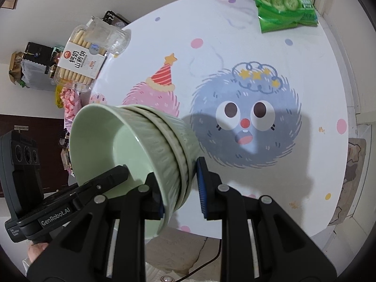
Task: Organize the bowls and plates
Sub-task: 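Lift the green bowl stack and carry it over the steel bowls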
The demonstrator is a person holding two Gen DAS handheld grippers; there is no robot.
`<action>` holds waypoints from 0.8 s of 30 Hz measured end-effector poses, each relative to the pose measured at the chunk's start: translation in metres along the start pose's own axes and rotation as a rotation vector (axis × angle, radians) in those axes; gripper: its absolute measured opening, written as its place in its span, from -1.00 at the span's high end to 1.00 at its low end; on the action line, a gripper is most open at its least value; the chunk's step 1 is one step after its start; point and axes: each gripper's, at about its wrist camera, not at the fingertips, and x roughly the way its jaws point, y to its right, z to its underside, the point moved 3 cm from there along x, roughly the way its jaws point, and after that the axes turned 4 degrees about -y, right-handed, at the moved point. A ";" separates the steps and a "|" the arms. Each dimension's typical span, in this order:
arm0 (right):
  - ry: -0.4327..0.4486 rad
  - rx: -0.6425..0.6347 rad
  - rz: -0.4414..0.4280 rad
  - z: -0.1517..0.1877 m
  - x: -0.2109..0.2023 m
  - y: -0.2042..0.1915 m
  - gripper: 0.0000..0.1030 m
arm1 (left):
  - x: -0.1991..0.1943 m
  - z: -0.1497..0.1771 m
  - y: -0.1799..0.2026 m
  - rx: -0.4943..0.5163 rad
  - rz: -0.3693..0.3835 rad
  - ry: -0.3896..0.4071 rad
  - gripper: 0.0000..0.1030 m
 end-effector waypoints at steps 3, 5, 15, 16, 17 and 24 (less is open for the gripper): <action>0.014 -0.003 0.001 -0.001 -0.004 -0.008 0.52 | -0.008 -0.002 -0.002 0.010 0.004 0.008 0.48; 0.023 -0.005 0.002 -0.001 -0.006 -0.016 0.52 | -0.015 -0.003 -0.005 0.015 0.006 0.012 0.48; 0.050 -0.018 -0.005 0.009 0.002 -0.070 0.52 | -0.059 -0.008 -0.046 0.028 0.002 0.042 0.48; 0.050 -0.021 -0.005 0.010 0.004 -0.077 0.52 | -0.061 -0.008 -0.049 0.026 0.001 0.043 0.48; 0.049 -0.024 -0.005 0.012 0.007 -0.084 0.52 | -0.065 -0.008 -0.054 0.024 -0.001 0.045 0.48; 0.033 -0.036 -0.010 0.026 0.034 -0.123 0.52 | -0.085 -0.003 -0.099 0.004 -0.012 0.043 0.48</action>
